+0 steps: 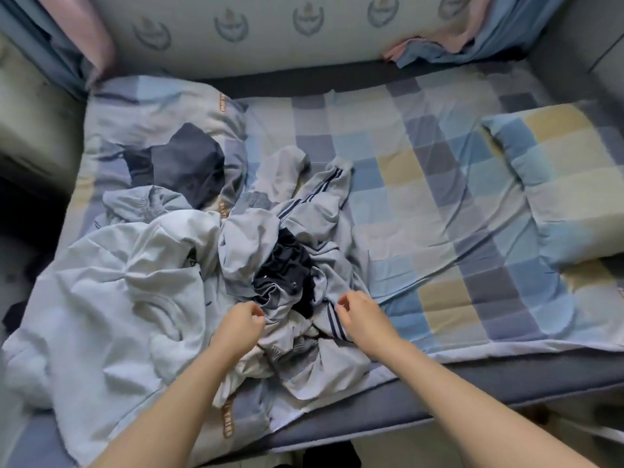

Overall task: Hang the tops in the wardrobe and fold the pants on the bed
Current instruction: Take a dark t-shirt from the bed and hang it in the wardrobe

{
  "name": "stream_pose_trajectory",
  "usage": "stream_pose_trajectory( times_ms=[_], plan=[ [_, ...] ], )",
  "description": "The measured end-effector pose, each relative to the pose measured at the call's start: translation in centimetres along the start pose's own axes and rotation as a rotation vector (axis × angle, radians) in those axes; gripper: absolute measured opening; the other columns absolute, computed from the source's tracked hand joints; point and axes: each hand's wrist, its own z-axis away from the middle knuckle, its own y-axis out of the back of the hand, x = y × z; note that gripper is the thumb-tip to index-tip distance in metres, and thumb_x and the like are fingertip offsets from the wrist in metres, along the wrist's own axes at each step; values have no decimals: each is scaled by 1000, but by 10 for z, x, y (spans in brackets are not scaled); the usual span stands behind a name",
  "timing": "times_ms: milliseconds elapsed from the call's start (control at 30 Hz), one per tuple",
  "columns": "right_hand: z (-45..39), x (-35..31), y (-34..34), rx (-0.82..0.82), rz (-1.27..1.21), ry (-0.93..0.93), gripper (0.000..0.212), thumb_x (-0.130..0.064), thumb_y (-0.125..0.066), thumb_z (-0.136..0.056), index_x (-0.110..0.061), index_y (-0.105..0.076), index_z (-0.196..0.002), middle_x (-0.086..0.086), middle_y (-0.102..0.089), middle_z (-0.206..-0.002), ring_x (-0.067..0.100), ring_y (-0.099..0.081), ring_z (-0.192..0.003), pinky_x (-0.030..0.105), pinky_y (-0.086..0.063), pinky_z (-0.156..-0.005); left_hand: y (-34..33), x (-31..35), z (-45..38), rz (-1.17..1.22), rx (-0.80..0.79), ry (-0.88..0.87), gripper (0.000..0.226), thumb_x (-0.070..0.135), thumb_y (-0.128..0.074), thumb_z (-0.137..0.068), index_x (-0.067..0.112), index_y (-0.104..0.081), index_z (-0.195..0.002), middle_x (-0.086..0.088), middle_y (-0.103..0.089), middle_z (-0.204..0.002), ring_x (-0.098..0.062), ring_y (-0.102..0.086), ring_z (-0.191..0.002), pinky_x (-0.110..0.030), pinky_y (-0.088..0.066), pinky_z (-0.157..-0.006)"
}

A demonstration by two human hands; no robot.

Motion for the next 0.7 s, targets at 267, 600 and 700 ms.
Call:
stream_pose_trajectory(
  times_ms=[267, 600, 700],
  plan=[
    [-135, -6, -93, -163, 52, 172, 33, -30, -48, -98, -10, -53, -124, 11, -55, -121, 30, -52, -111, 40, -44, -93, -54, -24, -119, -359, -22, -78, 35, 16, -47, -94, 9, -59, -126, -8, -26, -156, -30, -26, -140, -43, -34, -110],
    [-164, -21, -152, -158, 205, 152, 22, -9, -48, -94, -5, -51, -115, 13, -55, -119, 34, -48, -115, 40, -42, -86, -74, -48, -140, -230, 12, -104, 57, 12, -49, -92, 13, -33, -148, -6, -28, -157, -27, -32, -140, -45, -37, -108],
    [-144, -35, -135, -172, -26, 204, 22, -14, -46, -89, -7, -56, -107, 9, -55, -104, 30, -46, -106, 41, -43, -86, -68, -48, -134, -124, 102, -133, 59, 9, -51, -88, 17, -31, -143, -10, -49, -140, -35, -51, -120, -49, -46, -92]
  ],
)
